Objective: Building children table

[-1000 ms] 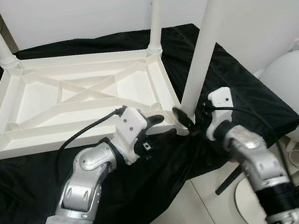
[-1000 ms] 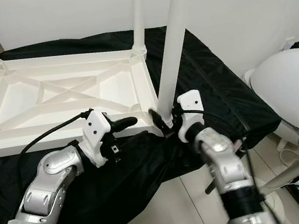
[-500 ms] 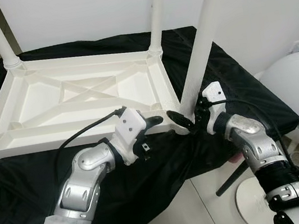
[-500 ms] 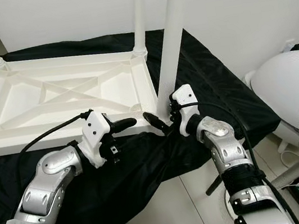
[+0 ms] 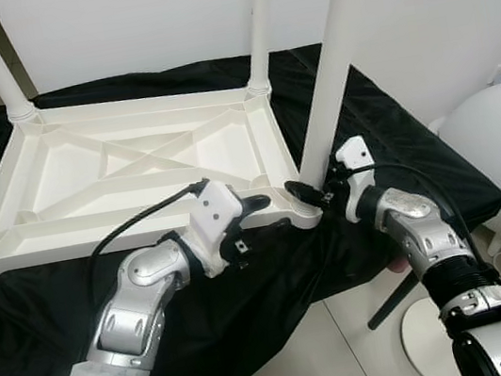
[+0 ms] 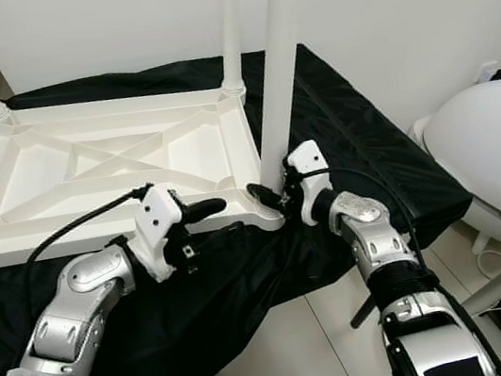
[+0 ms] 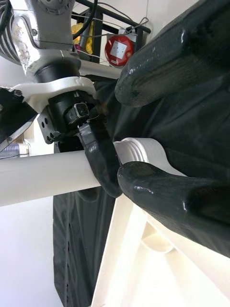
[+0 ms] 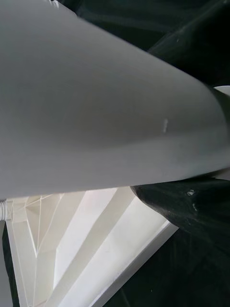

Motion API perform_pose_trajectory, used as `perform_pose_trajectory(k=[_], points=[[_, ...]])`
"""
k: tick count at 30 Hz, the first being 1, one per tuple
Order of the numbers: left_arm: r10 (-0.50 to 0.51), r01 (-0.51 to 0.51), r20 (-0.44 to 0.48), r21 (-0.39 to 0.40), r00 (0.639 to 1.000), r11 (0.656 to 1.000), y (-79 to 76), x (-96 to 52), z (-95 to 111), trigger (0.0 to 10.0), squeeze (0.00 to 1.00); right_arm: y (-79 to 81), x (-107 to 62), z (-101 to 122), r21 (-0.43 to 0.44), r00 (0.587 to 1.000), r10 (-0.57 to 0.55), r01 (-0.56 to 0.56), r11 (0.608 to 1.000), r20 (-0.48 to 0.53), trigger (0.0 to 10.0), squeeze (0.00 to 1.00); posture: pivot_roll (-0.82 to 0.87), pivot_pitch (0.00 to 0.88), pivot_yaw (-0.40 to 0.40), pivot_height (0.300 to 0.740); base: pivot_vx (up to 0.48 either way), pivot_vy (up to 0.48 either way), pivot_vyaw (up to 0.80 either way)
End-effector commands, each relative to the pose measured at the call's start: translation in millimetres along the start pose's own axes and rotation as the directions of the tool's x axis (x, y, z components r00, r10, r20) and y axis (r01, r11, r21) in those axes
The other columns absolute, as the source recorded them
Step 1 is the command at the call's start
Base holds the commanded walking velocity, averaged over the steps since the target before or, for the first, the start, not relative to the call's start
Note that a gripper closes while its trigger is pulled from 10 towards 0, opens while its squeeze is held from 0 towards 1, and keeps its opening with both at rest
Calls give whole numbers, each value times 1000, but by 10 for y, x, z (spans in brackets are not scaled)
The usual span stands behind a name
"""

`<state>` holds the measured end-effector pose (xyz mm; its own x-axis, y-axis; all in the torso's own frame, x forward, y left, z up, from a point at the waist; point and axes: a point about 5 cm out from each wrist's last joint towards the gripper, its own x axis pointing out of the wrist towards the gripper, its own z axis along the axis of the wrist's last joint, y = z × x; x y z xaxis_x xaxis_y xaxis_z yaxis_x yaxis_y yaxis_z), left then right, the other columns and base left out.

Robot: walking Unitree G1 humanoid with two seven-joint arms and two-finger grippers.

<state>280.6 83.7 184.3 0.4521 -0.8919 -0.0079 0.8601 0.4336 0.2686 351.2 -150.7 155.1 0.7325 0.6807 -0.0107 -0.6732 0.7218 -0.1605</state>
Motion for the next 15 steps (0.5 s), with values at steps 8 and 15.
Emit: perform_pose_trajectory(k=[8,15], points=[[6,-6,20,-32,1000,999,18,7,12,10000,0,29,-20,-120,50,989,-146,147,988,-33,10000,0,31,80,-24,740,0,0,0],[2,-2,19,-35,1000,999,61,25,10,10000,0,39,-61,-138,51,976,-216,216,975,-8,10000,0,32,67,9,740,0,0,0]])
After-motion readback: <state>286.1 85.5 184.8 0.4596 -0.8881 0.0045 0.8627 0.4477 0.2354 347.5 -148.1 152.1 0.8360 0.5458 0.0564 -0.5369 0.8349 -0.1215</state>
